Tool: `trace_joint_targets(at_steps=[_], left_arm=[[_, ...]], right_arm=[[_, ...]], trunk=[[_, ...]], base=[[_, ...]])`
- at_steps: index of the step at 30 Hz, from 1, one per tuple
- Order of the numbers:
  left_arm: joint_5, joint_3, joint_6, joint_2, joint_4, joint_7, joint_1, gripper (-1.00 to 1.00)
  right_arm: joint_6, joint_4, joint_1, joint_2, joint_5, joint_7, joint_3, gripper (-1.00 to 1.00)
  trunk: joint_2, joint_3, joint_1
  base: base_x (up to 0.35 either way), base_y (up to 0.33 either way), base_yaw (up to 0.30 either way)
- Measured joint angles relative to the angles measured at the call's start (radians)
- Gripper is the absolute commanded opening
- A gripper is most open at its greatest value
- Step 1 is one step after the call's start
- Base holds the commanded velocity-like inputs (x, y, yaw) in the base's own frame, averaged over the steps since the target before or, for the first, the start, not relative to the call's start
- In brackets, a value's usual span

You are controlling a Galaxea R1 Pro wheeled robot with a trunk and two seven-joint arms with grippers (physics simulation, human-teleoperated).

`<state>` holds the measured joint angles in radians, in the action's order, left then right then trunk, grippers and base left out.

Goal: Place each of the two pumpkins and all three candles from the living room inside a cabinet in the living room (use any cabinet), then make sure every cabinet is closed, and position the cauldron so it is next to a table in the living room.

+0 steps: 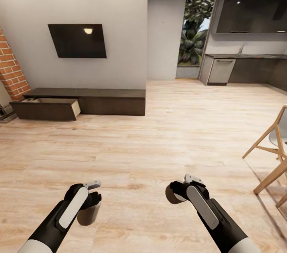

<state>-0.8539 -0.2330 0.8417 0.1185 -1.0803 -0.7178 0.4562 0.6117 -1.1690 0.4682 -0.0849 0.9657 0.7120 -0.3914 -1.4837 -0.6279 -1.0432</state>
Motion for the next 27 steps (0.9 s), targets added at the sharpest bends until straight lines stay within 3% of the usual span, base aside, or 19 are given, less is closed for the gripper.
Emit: trace_joint_targets(at_steps=[27], left_arm=[[-0.001,-0.004,0.0,0.0,0.0,0.0,0.0,-1.0]], right_arm=[[0.0,0.0,0.0,0.0,0.0,0.0,0.0,-1.0]], trunk=[[0.0,0.0,0.0]], base=[[0.331,0.0,0.0]])
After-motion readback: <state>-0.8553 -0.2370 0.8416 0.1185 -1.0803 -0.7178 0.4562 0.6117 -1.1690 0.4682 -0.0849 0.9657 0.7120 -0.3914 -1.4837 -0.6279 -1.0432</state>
